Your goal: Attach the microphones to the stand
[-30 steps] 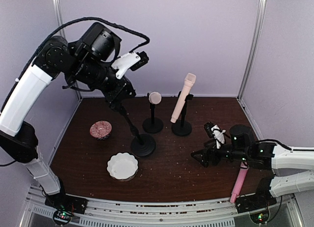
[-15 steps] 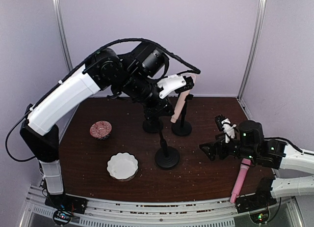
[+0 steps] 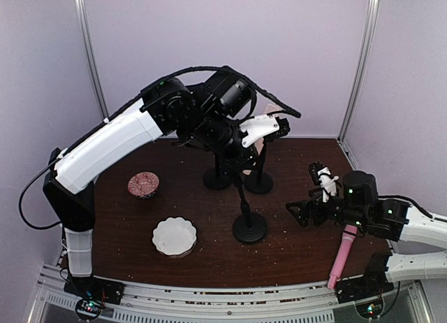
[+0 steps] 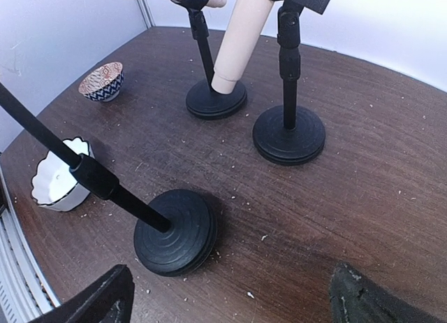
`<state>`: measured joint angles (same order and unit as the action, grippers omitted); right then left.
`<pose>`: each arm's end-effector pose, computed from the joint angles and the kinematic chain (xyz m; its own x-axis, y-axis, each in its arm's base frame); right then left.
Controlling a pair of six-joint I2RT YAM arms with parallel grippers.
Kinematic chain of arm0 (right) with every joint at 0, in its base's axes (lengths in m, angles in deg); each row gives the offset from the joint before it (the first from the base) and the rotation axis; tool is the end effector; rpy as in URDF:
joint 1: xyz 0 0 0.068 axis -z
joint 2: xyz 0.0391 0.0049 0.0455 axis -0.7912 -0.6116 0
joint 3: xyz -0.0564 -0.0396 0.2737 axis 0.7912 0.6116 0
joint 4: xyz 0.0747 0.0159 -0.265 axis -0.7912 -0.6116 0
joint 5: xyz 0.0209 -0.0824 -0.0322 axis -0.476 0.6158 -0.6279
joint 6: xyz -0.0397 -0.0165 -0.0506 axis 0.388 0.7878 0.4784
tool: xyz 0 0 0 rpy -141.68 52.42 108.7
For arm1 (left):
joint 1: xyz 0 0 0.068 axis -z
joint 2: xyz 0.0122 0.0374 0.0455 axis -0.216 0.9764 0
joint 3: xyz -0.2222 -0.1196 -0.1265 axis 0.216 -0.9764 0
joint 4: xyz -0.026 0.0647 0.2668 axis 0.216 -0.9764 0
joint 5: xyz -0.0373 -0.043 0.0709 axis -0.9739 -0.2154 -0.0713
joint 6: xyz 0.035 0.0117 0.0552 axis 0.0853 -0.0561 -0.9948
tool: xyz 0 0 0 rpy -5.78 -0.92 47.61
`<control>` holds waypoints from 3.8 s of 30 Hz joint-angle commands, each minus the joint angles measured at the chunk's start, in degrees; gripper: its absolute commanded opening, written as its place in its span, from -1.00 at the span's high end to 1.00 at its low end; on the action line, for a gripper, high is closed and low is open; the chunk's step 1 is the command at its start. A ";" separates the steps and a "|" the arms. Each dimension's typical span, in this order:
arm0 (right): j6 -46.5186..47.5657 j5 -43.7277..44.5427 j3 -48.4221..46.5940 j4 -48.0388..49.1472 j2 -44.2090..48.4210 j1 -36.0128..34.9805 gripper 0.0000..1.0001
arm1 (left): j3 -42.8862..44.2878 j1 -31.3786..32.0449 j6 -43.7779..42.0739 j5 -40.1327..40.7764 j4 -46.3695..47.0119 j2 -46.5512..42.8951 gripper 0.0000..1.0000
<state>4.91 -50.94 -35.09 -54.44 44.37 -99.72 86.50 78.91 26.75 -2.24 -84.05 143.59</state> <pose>0.1406 0.1515 0.2353 -0.4632 -0.1482 -0.8738 -0.6313 0.7471 0.2079 0.1792 -0.4065 0.4213 -0.1556 0.7257 -0.6702 0.9401 0.3172 0.1252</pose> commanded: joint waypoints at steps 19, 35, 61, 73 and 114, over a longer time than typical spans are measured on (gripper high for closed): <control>1.16 -7.24 -0.31 3.92 -1.85 0.26 -0.83 | -8.45 0.10 -5.99 7.36 24.99 -10.42 -0.49; 6.85 -11.62 8.41 31.49 -8.04 -2.23 -0.41 | -77.57 0.01 5.12 15.43 68.62 -43.99 -0.50; 11.40 -4.67 3.62 60.29 -37.48 -7.08 -0.34 | -94.60 -0.16 20.58 14.85 86.21 -43.32 -0.14; 11.87 -5.18 -0.32 58.83 -41.32 -7.36 0.30 | -94.81 -0.16 21.12 13.76 85.18 -43.84 -0.14; 4.95 -0.30 -2.39 42.64 -28.59 -9.83 1.00 | -95.64 0.08 18.93 4.93 92.36 -34.89 -0.11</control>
<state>12.52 -52.23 -36.88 -10.31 8.02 -108.20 -9.41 78.88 46.44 8.29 1.98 105.73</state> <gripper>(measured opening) 0.219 0.557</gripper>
